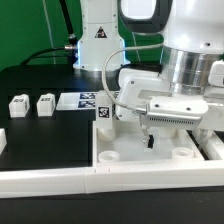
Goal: Assemble square table
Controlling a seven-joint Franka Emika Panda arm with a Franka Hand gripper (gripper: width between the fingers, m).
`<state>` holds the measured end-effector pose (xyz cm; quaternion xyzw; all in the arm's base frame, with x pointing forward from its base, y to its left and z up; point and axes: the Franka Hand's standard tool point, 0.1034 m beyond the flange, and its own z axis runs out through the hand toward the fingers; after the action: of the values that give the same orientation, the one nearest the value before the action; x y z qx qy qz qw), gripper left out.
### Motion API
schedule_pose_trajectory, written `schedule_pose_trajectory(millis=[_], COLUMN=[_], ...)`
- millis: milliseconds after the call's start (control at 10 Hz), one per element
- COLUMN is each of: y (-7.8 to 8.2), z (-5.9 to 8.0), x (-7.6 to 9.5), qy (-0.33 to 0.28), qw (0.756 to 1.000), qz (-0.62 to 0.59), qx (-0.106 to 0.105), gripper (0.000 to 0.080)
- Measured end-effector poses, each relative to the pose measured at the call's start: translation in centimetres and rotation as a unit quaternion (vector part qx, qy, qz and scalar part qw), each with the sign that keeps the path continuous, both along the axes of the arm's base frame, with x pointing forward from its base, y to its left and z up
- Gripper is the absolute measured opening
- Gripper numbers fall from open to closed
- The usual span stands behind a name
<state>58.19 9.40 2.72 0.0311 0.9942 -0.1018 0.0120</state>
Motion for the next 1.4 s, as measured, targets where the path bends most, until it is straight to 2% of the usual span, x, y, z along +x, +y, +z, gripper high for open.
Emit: schedule_pose_trajectory(millis=[100,200,300,500,600,800,900,1000,1200,1400], y=[0.0,-1.3,-3.0,-6.9,-9.6,-14.3,-16.2,-17.4,-16.7,-16.7], z=[2.8,5.7,7.7,10.3,10.7,9.7,9.3,8.7,8.7,8.7], x=[0.7,1.3,1.3,0.9,0.3,-1.2,-1.6,-1.7,-1.6,-1.6], qy=[-0.008,-0.023,-0.033,-0.042,-0.052,-0.053,-0.044,-0.039,-0.056,-0.072], qw=[1.0,0.999,0.999,0.998,0.998,0.995,0.994,0.99,0.978,0.958], qz=[0.002,-0.003,-0.009,-0.008,-0.02,-0.076,-0.1,-0.135,-0.203,-0.278], qx=[-0.014,-0.027,-0.035,-0.047,-0.043,-0.037,-0.024,-0.005,-0.004,-0.002], gripper=[0.0649,0.0649,0.0649,0.0649,0.0649,0.0649,0.0649,0.0649,0.0649,0.0649])
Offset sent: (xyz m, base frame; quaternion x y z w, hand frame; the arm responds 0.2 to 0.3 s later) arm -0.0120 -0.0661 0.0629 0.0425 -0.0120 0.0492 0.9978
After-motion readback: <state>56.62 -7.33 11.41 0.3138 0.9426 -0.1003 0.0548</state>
